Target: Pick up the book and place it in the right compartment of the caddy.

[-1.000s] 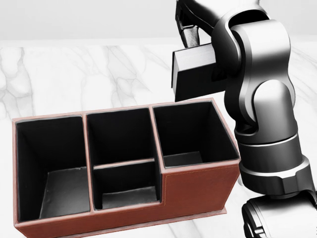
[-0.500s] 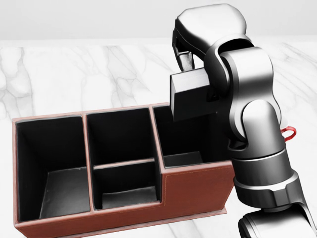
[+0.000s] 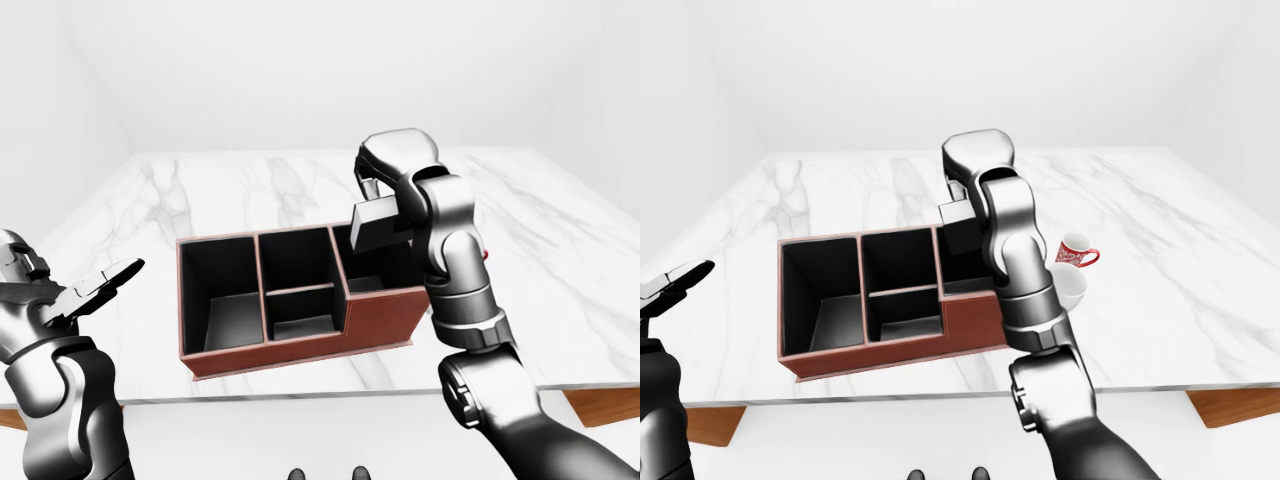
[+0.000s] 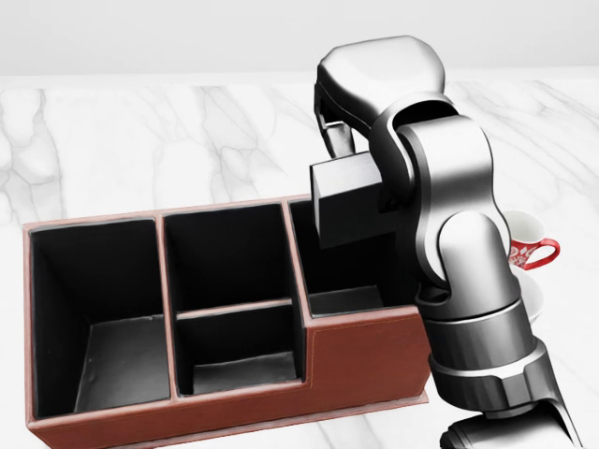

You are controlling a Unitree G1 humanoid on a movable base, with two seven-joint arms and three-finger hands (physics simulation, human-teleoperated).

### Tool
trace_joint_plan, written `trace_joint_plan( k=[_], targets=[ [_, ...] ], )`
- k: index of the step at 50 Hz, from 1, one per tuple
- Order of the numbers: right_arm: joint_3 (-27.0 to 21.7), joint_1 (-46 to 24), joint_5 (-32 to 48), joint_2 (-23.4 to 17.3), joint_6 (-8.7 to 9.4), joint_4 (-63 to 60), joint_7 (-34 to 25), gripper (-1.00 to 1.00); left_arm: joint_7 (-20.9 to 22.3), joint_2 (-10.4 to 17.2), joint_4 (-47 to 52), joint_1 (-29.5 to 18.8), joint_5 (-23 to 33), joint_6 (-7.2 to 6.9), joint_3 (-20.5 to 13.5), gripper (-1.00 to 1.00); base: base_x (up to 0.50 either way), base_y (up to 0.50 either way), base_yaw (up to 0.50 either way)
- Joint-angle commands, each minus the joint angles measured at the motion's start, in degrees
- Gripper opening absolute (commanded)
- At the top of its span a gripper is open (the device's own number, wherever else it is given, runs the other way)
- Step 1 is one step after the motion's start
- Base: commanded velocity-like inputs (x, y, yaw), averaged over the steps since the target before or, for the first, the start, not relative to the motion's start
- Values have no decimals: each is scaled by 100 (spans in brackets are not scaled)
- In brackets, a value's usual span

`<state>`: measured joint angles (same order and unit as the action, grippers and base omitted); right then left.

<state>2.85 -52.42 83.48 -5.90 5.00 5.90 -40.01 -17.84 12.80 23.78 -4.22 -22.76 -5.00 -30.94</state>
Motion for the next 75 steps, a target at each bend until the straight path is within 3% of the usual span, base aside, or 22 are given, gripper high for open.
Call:
trace_joint_plan(
  k=[1, 31, 75],
  targets=[
    [13, -13, 152, 87, 0, -180, 1, -100, -5, 3, 3, -4, -3, 0, -2, 100, 0, 0, 0],
    [113, 274, 267, 307, 0, -161, 1, -100, -7, 3, -13, -5, -5, 0, 2, 100, 0, 0, 0],
    [155, 700, 304, 229, 0, 679, 1, -100, 0, -9, -59, -3, 20, 0, 31, 100, 0, 0, 0]
  ],
)
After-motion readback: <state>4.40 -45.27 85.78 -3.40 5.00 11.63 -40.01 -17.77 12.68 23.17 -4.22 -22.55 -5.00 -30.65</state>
